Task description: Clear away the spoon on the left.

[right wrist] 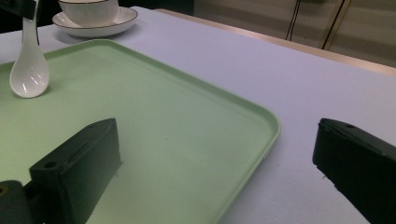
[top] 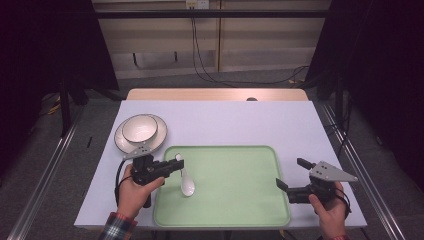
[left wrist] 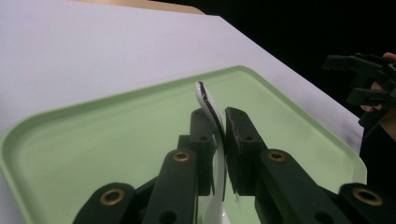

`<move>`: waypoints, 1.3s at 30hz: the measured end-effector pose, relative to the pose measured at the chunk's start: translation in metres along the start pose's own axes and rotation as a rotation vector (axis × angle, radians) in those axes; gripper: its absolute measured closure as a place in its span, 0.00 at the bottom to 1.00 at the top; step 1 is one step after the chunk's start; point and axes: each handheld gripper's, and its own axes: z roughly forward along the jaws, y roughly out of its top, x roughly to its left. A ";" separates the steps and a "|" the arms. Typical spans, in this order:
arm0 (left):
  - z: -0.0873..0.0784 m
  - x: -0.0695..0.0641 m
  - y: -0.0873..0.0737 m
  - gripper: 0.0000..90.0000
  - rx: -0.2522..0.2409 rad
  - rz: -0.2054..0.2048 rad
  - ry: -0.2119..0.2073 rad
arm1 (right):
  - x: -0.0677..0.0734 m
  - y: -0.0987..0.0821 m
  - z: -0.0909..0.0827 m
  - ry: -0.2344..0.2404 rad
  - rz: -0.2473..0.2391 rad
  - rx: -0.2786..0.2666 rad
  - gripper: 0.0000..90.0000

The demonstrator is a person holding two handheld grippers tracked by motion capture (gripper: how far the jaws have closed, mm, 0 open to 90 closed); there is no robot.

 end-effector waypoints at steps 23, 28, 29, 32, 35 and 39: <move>0.010 0.017 -0.006 0.86 0.028 -0.024 0.049 | 0.000 -0.001 0.001 0.005 0.010 0.004 0.01; 0.012 0.020 -0.007 0.85 0.036 -0.025 0.057 | -0.001 -0.001 0.001 0.005 0.012 0.005 0.01; 0.013 0.020 -0.007 0.85 0.034 -0.029 0.058 | -0.001 -0.002 0.001 0.008 0.011 0.005 0.01; 0.015 0.022 -0.008 0.84 0.043 -0.024 0.069 | -0.001 -0.002 0.001 0.010 0.009 0.004 0.01; 0.018 0.025 -0.008 0.83 0.050 -0.029 0.076 | -0.001 -0.002 0.001 0.010 0.007 0.004 0.01; 0.018 0.025 -0.008 0.83 0.057 -0.019 0.079 | -0.001 -0.002 0.001 0.013 0.009 0.004 0.01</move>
